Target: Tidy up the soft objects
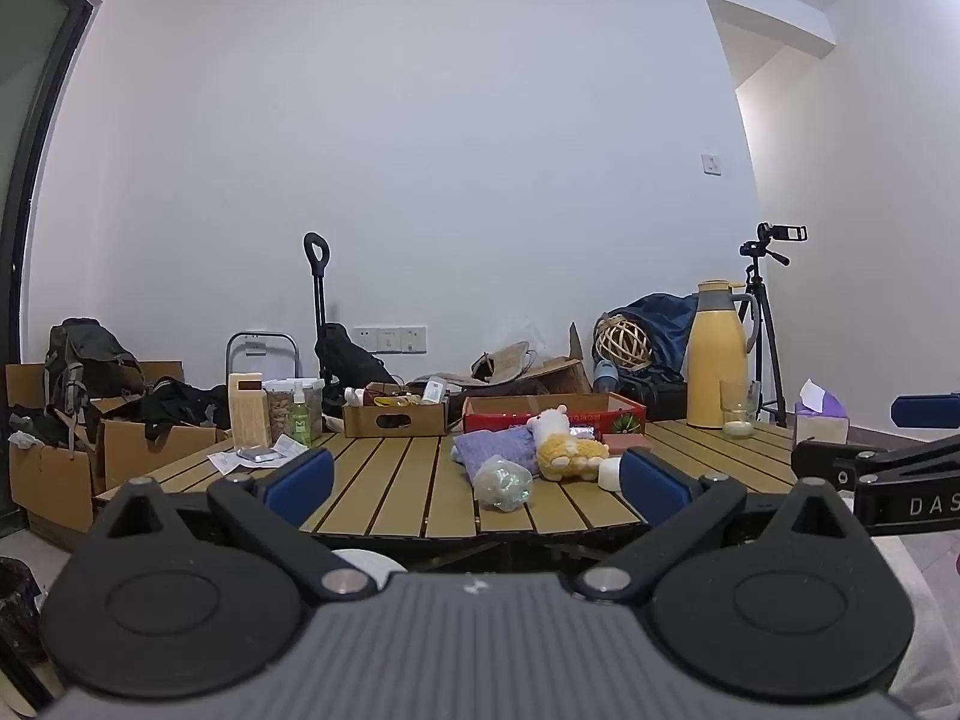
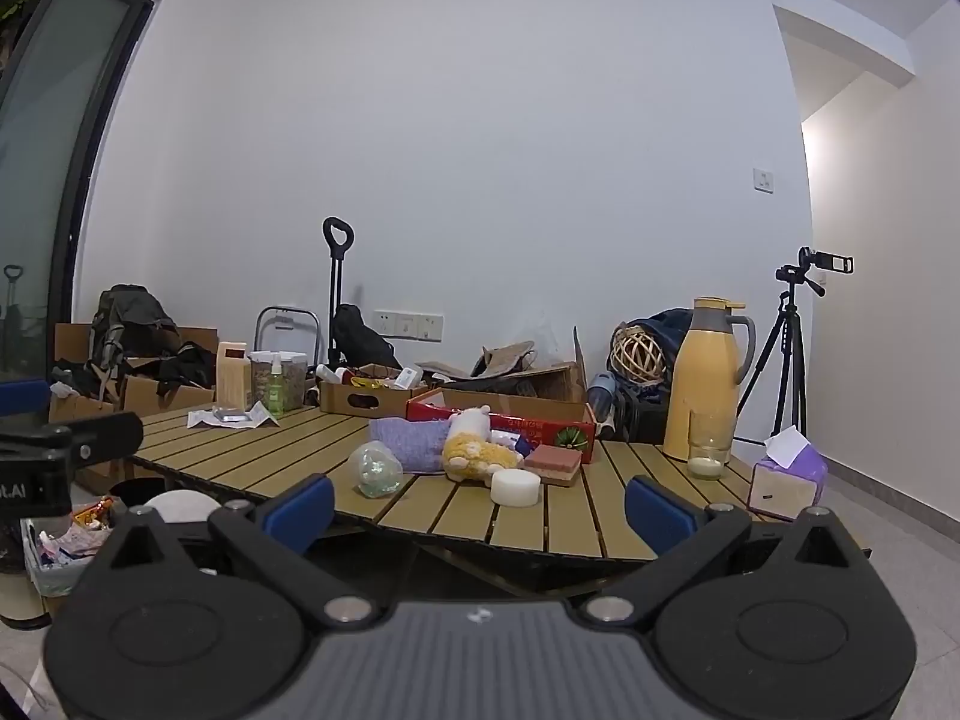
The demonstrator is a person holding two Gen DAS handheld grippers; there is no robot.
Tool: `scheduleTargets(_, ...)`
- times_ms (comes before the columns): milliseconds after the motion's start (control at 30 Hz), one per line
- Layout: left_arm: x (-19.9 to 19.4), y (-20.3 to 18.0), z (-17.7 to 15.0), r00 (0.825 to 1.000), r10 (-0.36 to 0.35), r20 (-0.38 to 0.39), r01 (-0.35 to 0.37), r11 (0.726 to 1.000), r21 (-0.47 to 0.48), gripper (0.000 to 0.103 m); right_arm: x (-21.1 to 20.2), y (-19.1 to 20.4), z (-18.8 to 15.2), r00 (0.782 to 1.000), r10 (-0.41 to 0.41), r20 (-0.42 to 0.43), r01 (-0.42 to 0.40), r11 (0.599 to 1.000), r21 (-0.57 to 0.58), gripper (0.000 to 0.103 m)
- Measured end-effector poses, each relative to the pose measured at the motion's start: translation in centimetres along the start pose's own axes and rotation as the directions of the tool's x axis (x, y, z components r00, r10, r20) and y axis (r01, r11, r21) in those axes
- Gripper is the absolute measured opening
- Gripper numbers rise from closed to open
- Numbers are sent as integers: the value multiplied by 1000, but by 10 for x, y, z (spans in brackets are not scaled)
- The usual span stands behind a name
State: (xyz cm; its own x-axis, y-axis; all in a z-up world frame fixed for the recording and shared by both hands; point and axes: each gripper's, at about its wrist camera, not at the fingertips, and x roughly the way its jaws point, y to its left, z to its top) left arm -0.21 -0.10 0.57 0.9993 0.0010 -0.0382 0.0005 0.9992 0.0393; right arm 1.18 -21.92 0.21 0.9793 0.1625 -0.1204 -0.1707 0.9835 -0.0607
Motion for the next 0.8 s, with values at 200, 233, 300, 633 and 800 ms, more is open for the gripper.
scheduleTargets(200,-3,2,1,1000,-1,4,1,1000,0,103,-1,0,-1,1000,0,3,0,1000,-1,103)
scheduleTargets(233,-4,2,0,1000,-1,4,1,1000,0,103,0,0,-1,1000,0,2,0,1000,0,103)
scheduleTargets(300,-5,2,0,1000,-1,4,1,1000,1,103,0,-1,-1,1000,0,2,0,1000,0,103)
scheduleTargets(633,-3,1,0,1000,0,1,0,1000,3,103,2,-1,-2,1000,0,-2,0,1000,-1,103)
scheduleTargets(800,-3,1,-1,1000,-1,1,1,1000,4,103,2,0,-3,1000,1,-3,-1,1000,-1,103)
